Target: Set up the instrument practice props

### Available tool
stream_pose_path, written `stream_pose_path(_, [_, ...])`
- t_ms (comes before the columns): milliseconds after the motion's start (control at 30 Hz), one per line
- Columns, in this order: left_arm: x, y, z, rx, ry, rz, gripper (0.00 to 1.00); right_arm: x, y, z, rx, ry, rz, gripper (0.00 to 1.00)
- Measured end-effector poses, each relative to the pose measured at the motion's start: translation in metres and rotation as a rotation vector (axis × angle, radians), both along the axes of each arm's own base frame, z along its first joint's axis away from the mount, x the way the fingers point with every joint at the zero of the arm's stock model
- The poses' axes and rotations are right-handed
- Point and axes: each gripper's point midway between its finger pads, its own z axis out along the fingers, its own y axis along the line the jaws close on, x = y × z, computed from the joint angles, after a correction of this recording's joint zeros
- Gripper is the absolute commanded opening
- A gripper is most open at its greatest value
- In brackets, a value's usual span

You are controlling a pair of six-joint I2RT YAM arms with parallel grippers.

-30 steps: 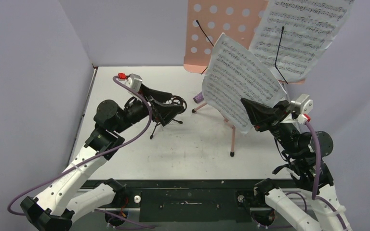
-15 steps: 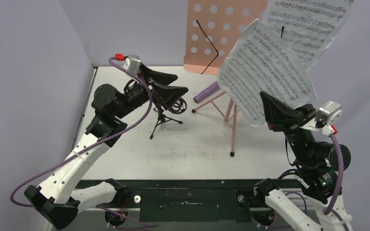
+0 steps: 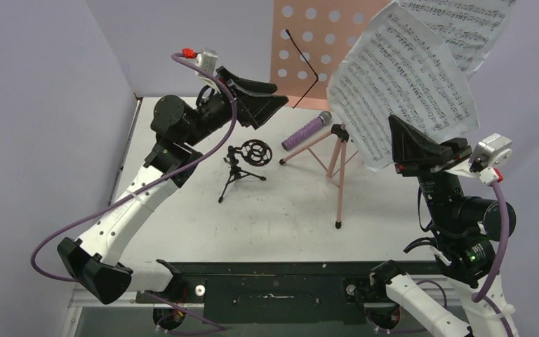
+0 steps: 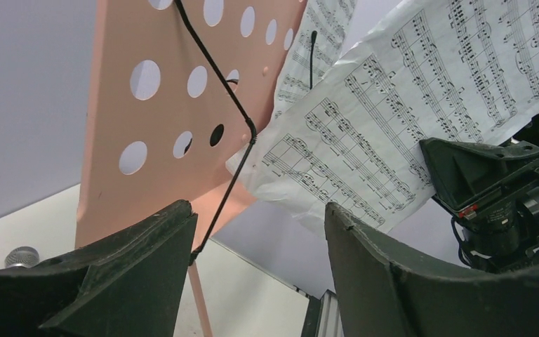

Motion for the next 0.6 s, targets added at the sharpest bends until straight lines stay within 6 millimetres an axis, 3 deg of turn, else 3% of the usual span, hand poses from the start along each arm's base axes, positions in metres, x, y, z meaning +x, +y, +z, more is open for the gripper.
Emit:
stream_pose_path(300, [0.021,-0.019,0.007,-0.031,0.033,-0.018,0.57,0.021,0.006,0.000,0.012,0.042,-0.013,0.05])
stream_pose_path(600, [0.027,-0.048,0.015,-0.053,0.038,-0.064,0.53,0.021,0.004,0.008,0.032,0.033,-0.019,0.05])
